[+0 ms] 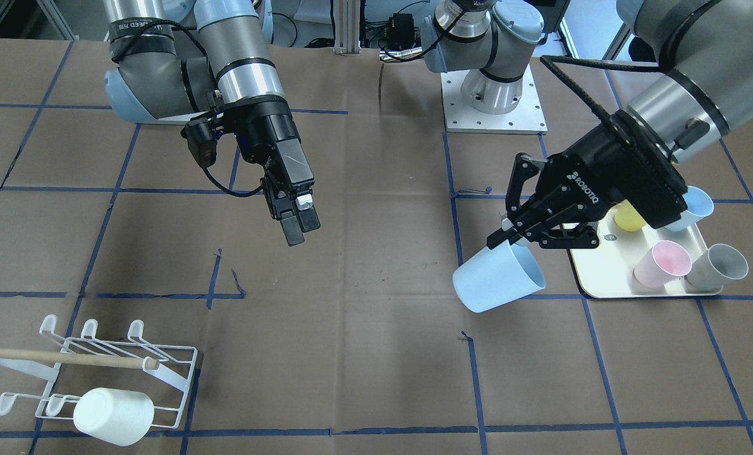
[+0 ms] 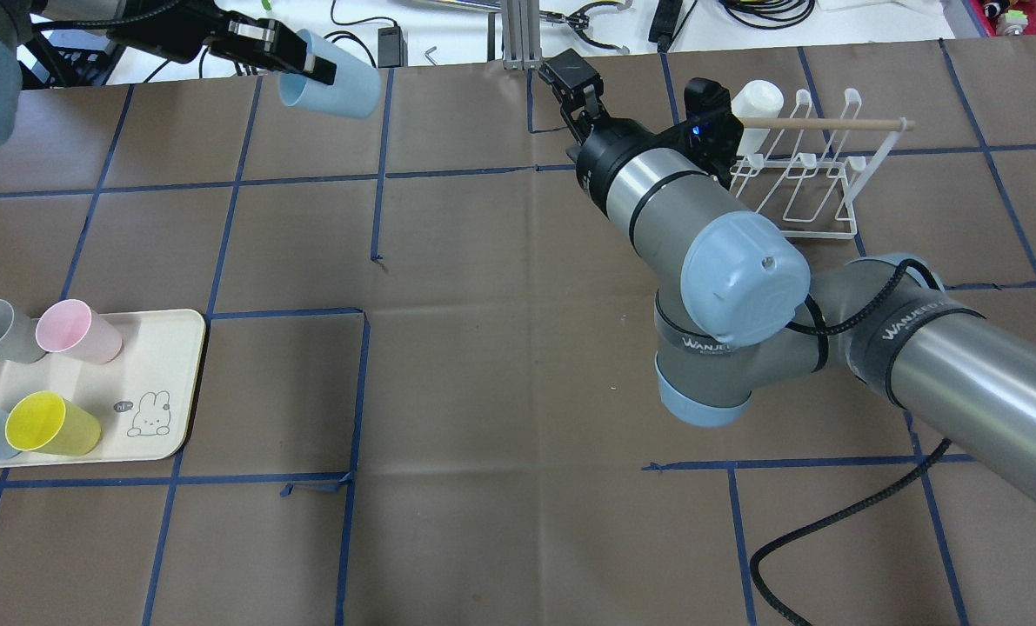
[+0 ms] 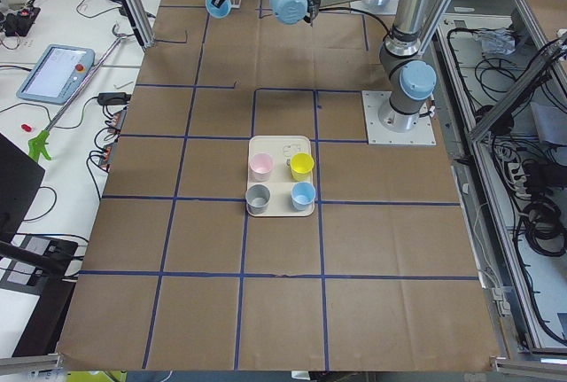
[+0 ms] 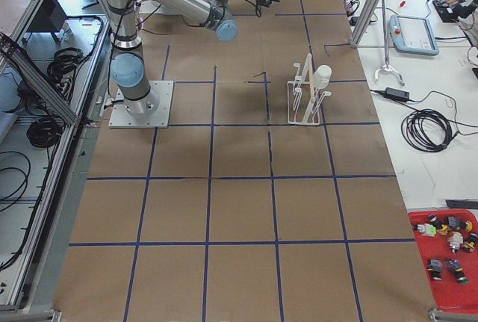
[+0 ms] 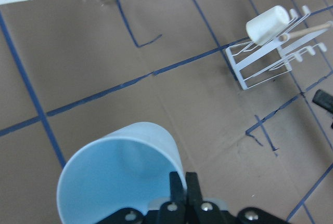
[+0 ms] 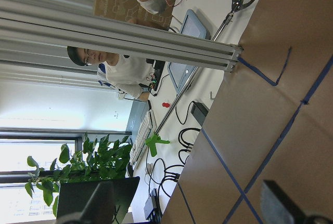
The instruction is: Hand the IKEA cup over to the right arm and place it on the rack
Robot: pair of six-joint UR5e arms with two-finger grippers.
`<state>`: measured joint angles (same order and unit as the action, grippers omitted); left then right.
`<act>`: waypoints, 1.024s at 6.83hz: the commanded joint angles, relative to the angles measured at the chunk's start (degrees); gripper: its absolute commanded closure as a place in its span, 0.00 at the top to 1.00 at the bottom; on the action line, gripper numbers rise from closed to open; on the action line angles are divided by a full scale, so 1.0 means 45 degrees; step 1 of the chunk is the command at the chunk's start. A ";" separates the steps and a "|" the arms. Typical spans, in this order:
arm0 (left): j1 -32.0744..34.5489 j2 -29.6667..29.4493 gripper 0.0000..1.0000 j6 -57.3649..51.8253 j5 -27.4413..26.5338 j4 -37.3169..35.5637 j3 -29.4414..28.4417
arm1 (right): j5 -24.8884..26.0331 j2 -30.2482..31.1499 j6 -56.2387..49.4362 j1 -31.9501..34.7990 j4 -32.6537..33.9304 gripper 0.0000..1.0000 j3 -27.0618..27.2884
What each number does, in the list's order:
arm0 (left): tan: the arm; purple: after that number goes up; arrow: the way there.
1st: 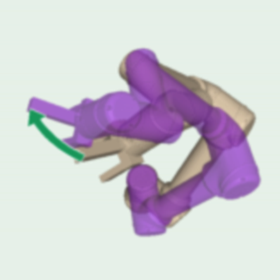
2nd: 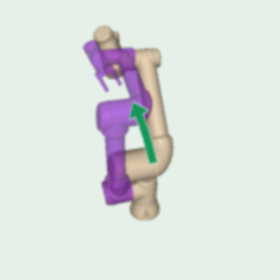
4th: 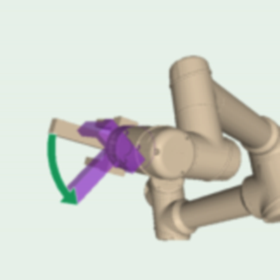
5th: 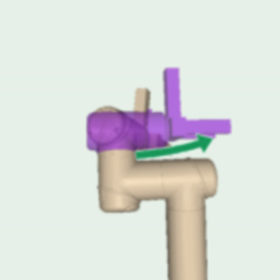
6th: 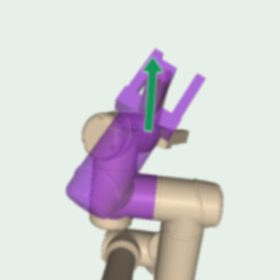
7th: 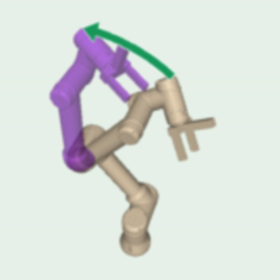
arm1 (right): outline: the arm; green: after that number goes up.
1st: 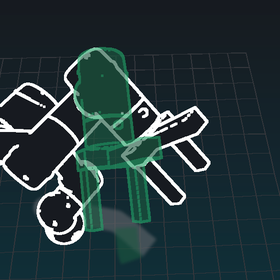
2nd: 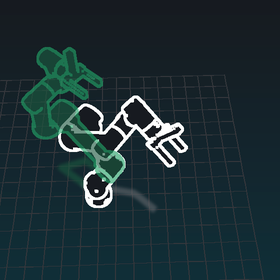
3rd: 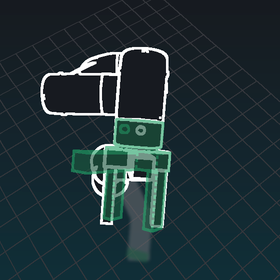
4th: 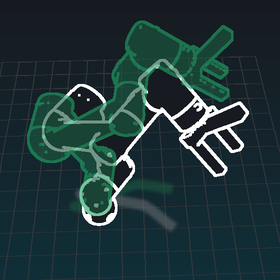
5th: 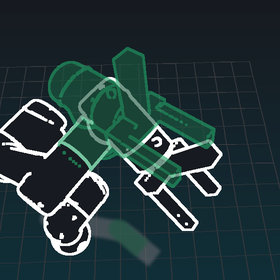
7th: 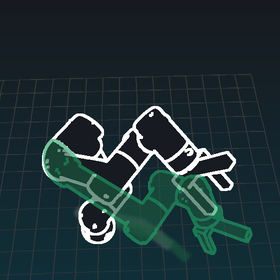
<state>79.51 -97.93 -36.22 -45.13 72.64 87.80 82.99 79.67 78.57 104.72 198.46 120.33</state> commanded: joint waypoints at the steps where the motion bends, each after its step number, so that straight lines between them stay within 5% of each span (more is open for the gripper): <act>1: 0.0280 0.0392 0.00 -0.0076 0.1469 -0.1506 0.0700 | 0.0014 0.0885 -0.0096 0.0010 -0.0020 1.00 0.0973; 4: 0.0592 0.0726 0.00 0.0350 0.2857 -0.6456 0.3683 | -0.0044 0.1084 0.0368 0.0049 0.0019 1.00 0.1366; 7: 0.1077 0.0804 0.00 0.2101 0.2900 -1.2528 0.6632 | -0.0471 0.1084 0.3759 0.0302 0.0019 1.00 0.1327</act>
<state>82.95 -94.74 -30.87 -32.10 26.89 112.46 82.03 84.59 89.74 105.43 198.54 126.33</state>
